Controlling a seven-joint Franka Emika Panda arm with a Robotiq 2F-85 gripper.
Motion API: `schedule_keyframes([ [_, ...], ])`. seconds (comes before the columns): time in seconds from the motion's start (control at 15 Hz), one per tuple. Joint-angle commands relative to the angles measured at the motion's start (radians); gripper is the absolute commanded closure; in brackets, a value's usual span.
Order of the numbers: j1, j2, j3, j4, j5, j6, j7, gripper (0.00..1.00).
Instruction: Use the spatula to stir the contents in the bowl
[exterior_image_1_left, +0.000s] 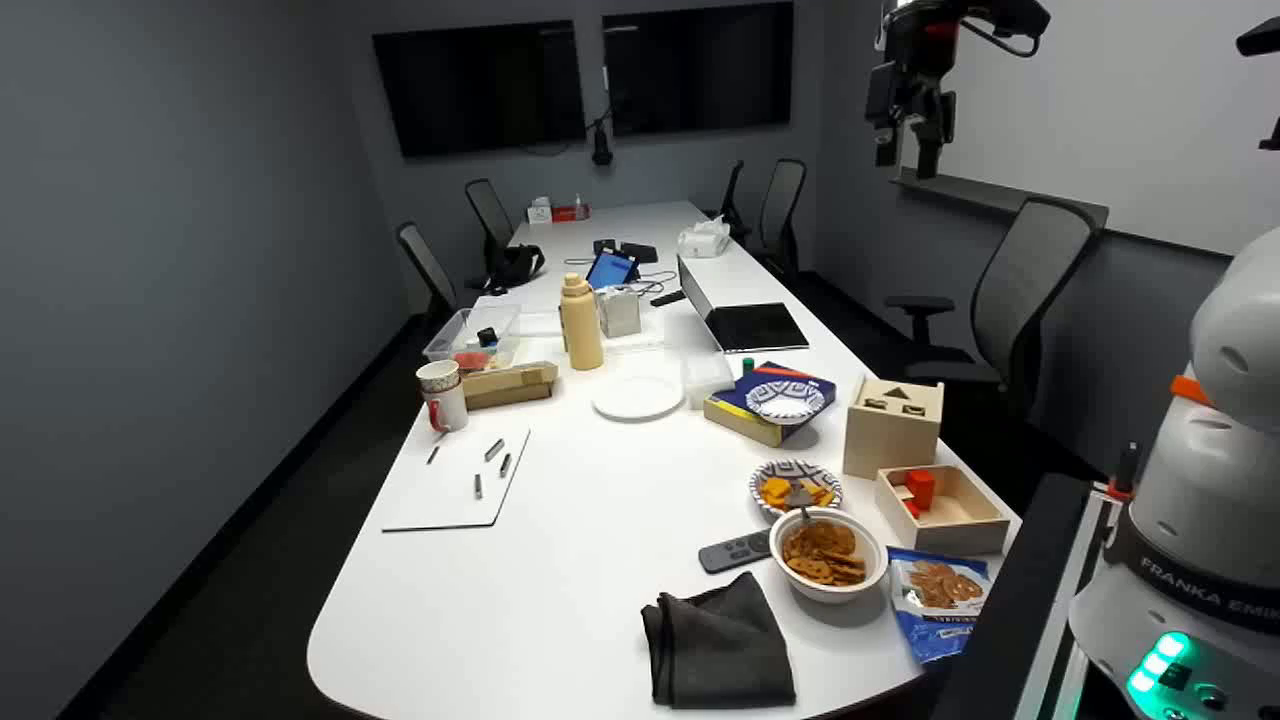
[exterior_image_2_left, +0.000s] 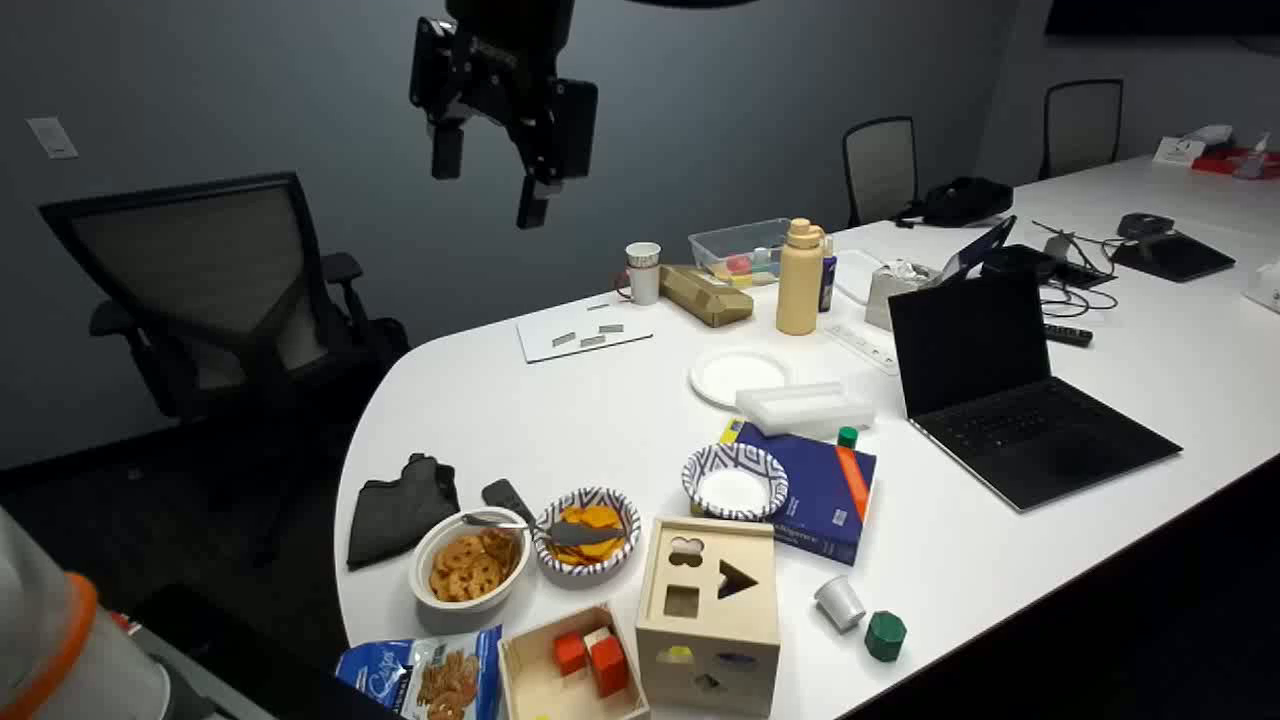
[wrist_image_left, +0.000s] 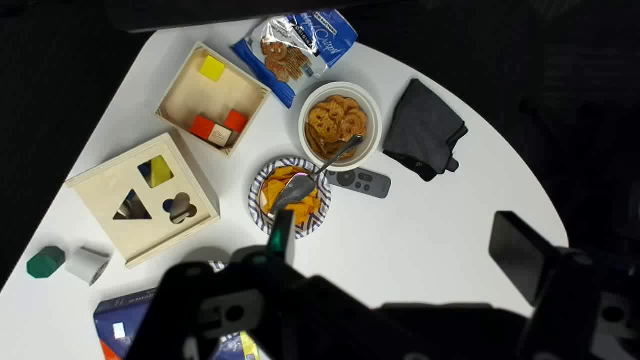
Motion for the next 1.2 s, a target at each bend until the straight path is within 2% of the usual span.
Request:
schedule_keyframes([
  [0.0, -0.033, 0.007, 0.025, 0.004, 0.011, -0.004, -0.013, 0.0],
  [0.33, -0.033, 0.007, 0.025, 0.004, 0.011, -0.004, -0.013, 0.0],
  [0.47, -0.029, 0.044, 0.019, -0.035, 0.056, 0.046, -0.013, 0.0],
  [0.6, -0.028, 0.108, 0.018, -0.096, 0.108, 0.134, 0.002, 0.0],
  [0.8, -0.011, 0.214, 0.027, -0.2, 0.253, 0.307, -0.022, 0.0],
  [1.13, 0.018, 0.396, 0.112, -0.335, 0.541, 0.62, -0.057, 0.0],
])
